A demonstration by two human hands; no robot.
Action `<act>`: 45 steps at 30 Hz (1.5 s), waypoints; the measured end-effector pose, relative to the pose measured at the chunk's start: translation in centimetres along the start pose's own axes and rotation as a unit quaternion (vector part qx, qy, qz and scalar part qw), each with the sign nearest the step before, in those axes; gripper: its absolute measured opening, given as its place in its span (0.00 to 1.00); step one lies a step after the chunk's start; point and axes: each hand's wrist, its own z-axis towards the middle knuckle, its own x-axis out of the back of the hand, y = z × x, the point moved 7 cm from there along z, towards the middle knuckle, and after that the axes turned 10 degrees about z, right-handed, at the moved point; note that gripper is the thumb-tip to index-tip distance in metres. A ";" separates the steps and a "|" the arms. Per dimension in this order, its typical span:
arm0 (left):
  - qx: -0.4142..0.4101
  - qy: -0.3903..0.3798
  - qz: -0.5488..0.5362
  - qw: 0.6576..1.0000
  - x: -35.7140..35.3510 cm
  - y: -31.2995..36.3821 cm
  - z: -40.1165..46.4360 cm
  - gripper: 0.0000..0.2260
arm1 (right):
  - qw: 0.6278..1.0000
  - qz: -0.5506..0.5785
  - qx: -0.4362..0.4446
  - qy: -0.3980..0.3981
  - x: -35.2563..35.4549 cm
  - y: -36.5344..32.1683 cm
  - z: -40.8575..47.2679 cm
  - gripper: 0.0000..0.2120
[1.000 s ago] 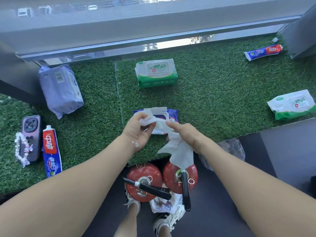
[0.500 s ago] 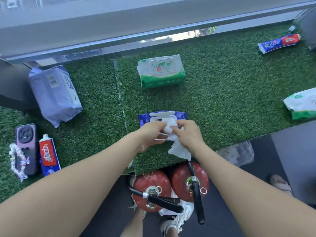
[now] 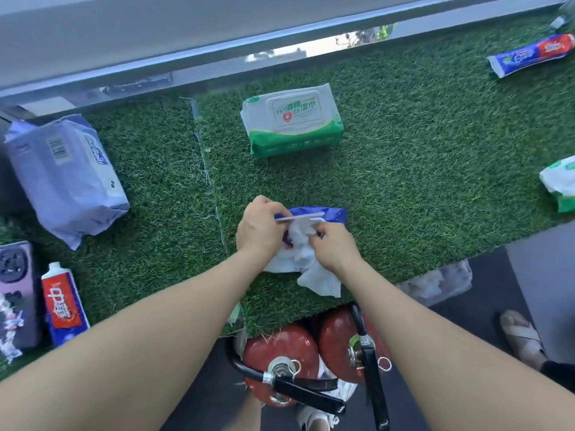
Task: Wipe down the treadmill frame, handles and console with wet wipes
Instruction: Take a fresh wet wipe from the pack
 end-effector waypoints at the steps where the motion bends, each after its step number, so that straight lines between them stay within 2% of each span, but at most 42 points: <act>1: 0.001 0.000 0.010 1.000 0.1 0.0 0.2 0.03 | 1.000 -0.011 -0.006 0.001 0.0 0.1 0.0 0.12; 2: 0.001 -0.006 0.027 1.000 0.1 0.1 0.4 0.07 | 1.000 -0.017 -0.011 0.008 0.0 0.3 -0.1 0.15; 4: 0.003 -0.019 0.037 0.999 0.0 0.3 0.3 0.10 | 0.999 -0.001 -0.027 0.034 0.0 0.6 -0.2 0.13; 6: 0.016 -0.035 -0.011 0.999 -0.2 0.3 0.1 0.10 | 0.996 0.038 -0.052 0.068 -0.1 0.9 -0.3 0.07; 9: 0.028 -0.067 -0.070 0.995 -0.4 0.2 -0.1 0.12 | 0.989 0.056 -0.080 0.110 -0.5 1.1 -0.7 0.06; 12: 0.018 -0.089 -0.090 0.992 -0.3 0.9 -0.5 0.11 | 0.974 0.073 -0.135 0.165 -0.3 1.8 -1.0 0.14; 15: 0.025 -0.092 -0.108 0.990 -0.4 1.0 -0.8 0.11 | 0.946 0.175 -0.211 0.175 -0.9 3.2 -1.3 0.16; 17: 0.046 -0.081 -0.119 0.989 -0.1 0.7 -0.8 0.12 | 0.947 0.211 -0.168 0.172 -0.8 2.8 -1.5 0.11; 19: 0.059 -0.069 -0.113 0.989 0.1 0.6 -0.7 0.13 | 0.975 0.163 -0.059 0.141 -0.1 1.5 -2.1 0.07; 21: 0.070 -0.070 -0.126 0.987 0.2 0.6 -0.6 0.12 | 0.995 0.017 0.064 0.078 0.2 0.2 -2.9 0.14; 23: 0.078 -0.078 -0.147 0.983 0.1 0.7 -0.5 0.10 | 0.980 -0.146 0.129 0.026 0.1 0.0 -3.8 0.25; 25: 0.081 -0.087 -0.149 0.982 0.2 0.9 -0.5 0.08 | 0.953 -0.252 0.168 -0.005 -0.4 0.2 -4.2 0.32; 28: 0.086 -0.097 -0.153 0.980 0.5 1.0 -0.3 0.06 | 0.931 -0.318 0.176 -0.043 -1.4 0.6 -4.2 0.37; 30: 0.085 -0.102 -0.138 0.981 0.6 0.9 -0.3 0.06 | 0.929 -0.326 0.170 -0.047 -1.5 0.4 -3.8 0.37; 36: 0.077 -0.078 -0.104 0.989 0.5 0.9 0.1 0.06 | 0.935 -0.317 0.159 -0.029 -1.6 -1.9 -1.8 0.21; 39: 0.068 -0.071 -0.069 0.993 0.8 0.6 0.2 0.06 | 0.934 -0.308 0.182 -0.021 -1.6 -1.9 -2.1 0.16; 42: 0.065 -0.084 -0.064 0.992 0.8 0.3 0.0 0.06 | 0.920 -0.310 0.226 0.078 -0.5 -1.2 -3.3 0.14; 44: 0.054 -0.099 -0.039 0.993 0.6 0.4 -0.2 0.06 | 0.918 -0.315 0.190 0.147 0.8 -0.4 -3.3 0.19; 45: 0.051 -0.102 -0.034 0.993 0.4 0.4 -0.2 0.07 | 0.923 -0.317 0.171 0.138 0.6 0.2 -2.9 0.19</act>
